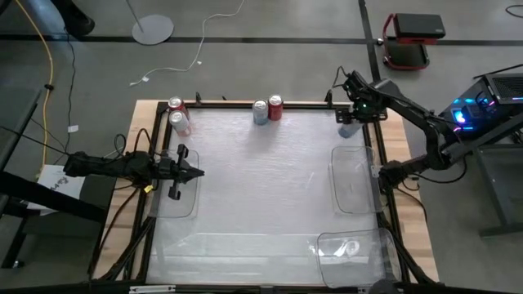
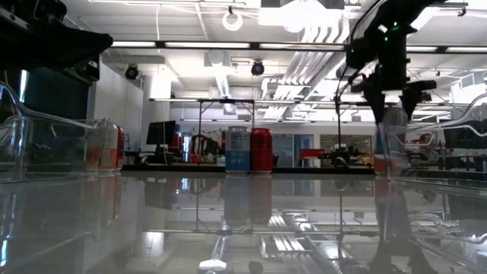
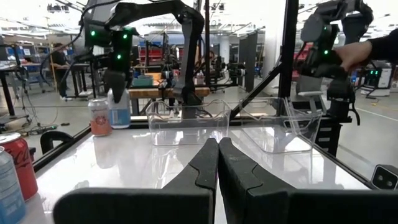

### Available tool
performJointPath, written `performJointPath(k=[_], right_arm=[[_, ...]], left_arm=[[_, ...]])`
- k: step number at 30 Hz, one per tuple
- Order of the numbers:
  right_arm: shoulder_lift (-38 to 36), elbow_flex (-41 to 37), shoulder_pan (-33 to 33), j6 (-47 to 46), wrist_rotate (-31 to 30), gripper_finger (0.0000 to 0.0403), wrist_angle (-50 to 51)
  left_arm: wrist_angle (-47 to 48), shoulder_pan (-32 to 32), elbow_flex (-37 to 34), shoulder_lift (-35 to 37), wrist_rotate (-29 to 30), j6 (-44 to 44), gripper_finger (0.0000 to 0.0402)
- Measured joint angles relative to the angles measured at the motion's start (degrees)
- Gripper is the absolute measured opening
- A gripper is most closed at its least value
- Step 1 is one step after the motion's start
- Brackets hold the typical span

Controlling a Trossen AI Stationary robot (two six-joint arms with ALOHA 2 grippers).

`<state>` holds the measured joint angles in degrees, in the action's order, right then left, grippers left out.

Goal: Sort soda cans
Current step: Put the right blue-white soda can into the right transparent bin

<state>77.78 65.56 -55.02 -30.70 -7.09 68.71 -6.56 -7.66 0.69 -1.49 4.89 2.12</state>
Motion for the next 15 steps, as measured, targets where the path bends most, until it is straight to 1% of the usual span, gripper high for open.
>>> performJointPath(k=[3,6,11,15], right_arm=[[-1.9,1.21,0.64,0.18,-0.56,0.028,0.93],[-4.01,4.15,1.51,0.43,-2.25,0.028,3.4],[-6.86,11.8,4.1,1.16,-3.39,0.028,10.11],[-8.46,19.4,7.95,1.14,-3.11,0.028,14.95]], left_arm=[[-0.01,0.0,0.0,0.01,0.0,0.01,0.0],[-0.01,0.0,0.0,0.0,0.0,0.02,0.0],[-0.04,0.02,0.0,-0.01,0.0,0.02,0.0],[-0.24,0.0,0.0,-0.01,0.0,0.02,0.0]])
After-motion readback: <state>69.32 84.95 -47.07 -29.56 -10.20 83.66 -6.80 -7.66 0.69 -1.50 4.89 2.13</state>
